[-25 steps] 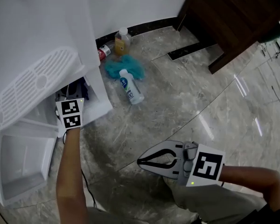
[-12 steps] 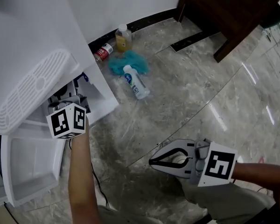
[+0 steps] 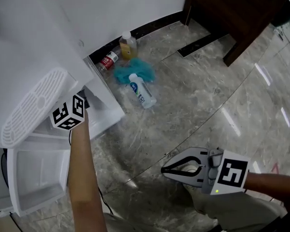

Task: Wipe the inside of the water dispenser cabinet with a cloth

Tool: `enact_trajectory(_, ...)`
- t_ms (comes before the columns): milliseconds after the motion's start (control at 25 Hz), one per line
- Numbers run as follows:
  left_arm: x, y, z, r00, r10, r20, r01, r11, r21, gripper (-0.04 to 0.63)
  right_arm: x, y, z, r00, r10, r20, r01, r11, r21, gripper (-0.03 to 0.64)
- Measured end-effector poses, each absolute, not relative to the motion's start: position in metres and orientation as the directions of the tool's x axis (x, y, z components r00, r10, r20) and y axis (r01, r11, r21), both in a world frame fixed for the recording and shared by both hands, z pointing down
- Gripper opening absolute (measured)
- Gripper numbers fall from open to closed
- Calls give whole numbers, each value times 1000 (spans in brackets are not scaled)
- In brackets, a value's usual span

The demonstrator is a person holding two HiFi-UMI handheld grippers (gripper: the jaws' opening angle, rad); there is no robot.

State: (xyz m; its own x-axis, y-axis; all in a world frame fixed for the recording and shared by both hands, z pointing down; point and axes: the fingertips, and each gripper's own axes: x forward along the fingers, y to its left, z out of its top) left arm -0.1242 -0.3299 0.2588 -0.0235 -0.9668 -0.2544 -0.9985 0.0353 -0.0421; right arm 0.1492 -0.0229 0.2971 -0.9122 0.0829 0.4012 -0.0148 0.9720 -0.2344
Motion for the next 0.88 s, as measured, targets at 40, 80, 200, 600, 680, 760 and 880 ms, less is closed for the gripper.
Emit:
enact_trajectory(40,-126,-332,257,-24,-965,-260,-998,38,-49,109,150,-22,298,-912,85,402,-13,972,-236,-2)
enact_trajectory(80,-127,-333,256,-24,-964,-265,-998,37,-44,109,151,-21,299,-911,88,403,-11,972,-237,-2)
enact_trajectory(200,-126,-330,262,-39,-965,-259,-999,43,-7,109,151,-20,299,-914,88,396,-13,970,-244,-2)
enact_trajectory(600,-117,-321,261,-21,-966,-257,-999,27,-18,109,150,-18,303,-916,81,393,-23,967,-252,-2)
enact_trajectory(680,-125,-333,258,-38,-969,-242,-999,42,-13,110,151,-19,303,-918,78,388,-26,966,-256,-2)
enact_trajectory(760,-128,-336,257,-41,-970,-242,-999,45,-11,109,151,-18,303,-919,79,386,-27,965,-261,-2)
enact_trajectory(880,-126,-328,265,-36,-973,-229,-999,30,30,109,148,-16,306,-920,85,381,-22,963,-268,-2)
